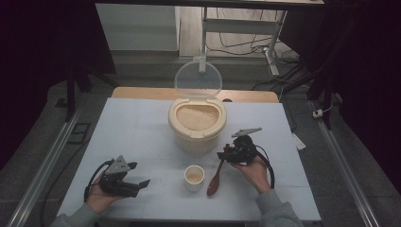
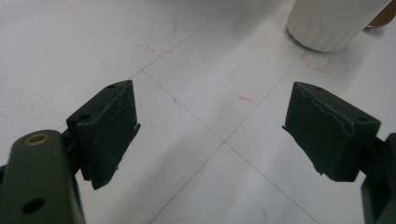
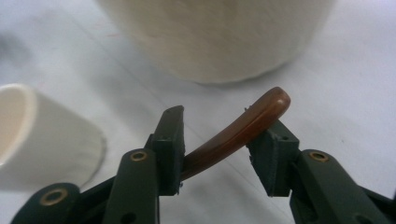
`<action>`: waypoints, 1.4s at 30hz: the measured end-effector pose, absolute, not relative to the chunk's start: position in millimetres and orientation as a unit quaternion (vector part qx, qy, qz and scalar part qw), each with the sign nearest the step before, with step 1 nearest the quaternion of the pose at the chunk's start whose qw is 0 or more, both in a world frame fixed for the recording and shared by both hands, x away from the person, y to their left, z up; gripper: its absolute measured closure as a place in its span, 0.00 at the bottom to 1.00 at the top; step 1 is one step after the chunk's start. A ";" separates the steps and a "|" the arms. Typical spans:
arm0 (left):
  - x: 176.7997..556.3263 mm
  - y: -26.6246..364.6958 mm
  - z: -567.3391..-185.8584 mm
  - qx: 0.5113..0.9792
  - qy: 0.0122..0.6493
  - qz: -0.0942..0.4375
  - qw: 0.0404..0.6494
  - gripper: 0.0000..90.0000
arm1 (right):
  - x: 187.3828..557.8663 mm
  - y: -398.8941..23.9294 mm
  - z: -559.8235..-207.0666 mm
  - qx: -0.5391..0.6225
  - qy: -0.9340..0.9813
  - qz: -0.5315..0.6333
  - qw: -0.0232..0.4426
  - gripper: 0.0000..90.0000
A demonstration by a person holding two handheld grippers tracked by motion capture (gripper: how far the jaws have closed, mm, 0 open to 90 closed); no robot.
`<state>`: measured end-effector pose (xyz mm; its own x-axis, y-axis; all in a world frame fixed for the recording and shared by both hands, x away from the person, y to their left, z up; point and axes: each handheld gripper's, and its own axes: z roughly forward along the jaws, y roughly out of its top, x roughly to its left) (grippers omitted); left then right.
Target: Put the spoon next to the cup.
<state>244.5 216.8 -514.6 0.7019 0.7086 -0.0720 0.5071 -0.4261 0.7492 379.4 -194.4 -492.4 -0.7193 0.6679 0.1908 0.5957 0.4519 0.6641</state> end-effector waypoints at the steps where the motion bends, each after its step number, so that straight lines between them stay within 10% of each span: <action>1: 244.5 216.9 -514.7 0.835 0.364 0.128 0.393 0.19 | 379.8 -193.6 -495.5 0.375 0.850 0.366 0.054 0.60; 19: 244.4 216.9 -515.1 0.835 0.363 0.129 0.392 0.19 | 378.0 -189.3 -512.2 0.415 0.836 0.332 0.137 0.42; 42: 242.8 217.5 -513.9 0.831 0.367 0.137 0.394 0.18 | 295.8 -283.7 -476.3 0.307 0.804 0.482 0.162 0.43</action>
<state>242.8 217.5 -513.9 0.6932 0.7181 -0.0620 0.5022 -0.4195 0.7562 295.8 -283.7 -476.3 -0.7589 0.6502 0.0351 0.3375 0.3466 0.8752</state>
